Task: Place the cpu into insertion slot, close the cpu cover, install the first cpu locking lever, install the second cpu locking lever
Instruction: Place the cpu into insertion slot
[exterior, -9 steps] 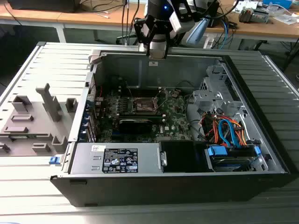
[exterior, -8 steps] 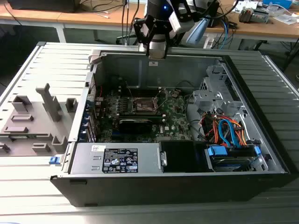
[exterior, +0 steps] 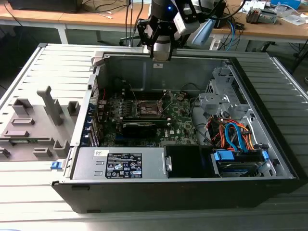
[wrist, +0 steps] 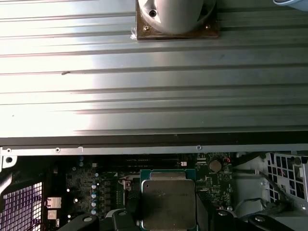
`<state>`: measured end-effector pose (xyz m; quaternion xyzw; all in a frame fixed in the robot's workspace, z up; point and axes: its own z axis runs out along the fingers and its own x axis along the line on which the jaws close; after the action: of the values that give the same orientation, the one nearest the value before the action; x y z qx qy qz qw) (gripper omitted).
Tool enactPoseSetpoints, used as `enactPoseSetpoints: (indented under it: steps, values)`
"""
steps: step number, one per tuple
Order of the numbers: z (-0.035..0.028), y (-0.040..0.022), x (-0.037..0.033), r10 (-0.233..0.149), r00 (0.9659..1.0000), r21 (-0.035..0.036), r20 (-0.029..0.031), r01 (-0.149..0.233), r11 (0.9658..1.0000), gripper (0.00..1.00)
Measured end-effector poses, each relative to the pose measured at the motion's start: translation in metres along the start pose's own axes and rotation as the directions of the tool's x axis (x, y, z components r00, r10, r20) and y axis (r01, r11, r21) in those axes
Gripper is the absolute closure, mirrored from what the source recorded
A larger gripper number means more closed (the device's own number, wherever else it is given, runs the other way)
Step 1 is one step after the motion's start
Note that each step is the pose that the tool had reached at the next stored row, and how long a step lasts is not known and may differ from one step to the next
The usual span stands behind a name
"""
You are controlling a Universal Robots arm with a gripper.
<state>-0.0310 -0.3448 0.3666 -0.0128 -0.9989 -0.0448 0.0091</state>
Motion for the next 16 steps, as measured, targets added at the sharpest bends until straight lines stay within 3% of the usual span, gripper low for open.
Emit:
enactPoseSetpoints:
  steps: [16]
  values:
    - [0.0039,-0.0015,0.0004,0.0,1.0,-0.0002,0.0001,0.0,1.0,0.45]
